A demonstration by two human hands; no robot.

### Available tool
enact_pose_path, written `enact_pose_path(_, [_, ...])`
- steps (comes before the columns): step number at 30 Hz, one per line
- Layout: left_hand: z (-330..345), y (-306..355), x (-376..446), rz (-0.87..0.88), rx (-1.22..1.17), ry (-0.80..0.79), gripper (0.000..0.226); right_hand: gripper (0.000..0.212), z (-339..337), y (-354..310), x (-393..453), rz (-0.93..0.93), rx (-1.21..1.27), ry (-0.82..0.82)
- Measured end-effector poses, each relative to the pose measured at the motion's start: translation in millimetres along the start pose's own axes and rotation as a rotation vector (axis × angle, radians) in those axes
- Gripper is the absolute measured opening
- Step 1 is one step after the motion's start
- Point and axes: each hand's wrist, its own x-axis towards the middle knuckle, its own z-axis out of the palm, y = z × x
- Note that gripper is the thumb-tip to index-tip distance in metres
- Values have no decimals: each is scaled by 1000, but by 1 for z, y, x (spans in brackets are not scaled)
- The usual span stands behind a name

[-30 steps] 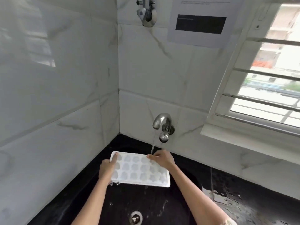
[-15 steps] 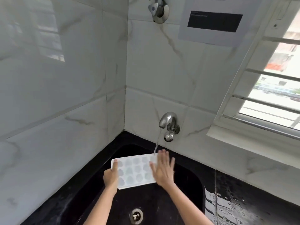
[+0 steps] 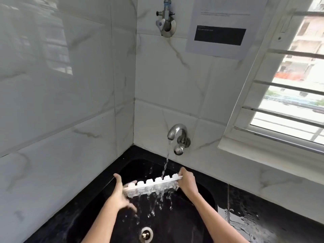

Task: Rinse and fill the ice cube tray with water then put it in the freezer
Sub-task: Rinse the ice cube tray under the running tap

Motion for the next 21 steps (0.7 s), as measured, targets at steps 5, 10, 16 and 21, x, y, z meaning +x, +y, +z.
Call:
enact_pose_path(5, [11,-13,5,226,-126,122,40,41,-1,14,-9,-191,161,20])
enact_pose_path(10, [12,-18,1,309,-165,33,55,44,-7,6,-20,84,413,30])
enact_pose_path(16, [1,-18,2,335,-31,-15,51,31,-17,1,-14,586,949,-6])
enact_pose_path(21, [0,-18,4,341,509,182,42,44,-16,-13,-6,566,806,-294])
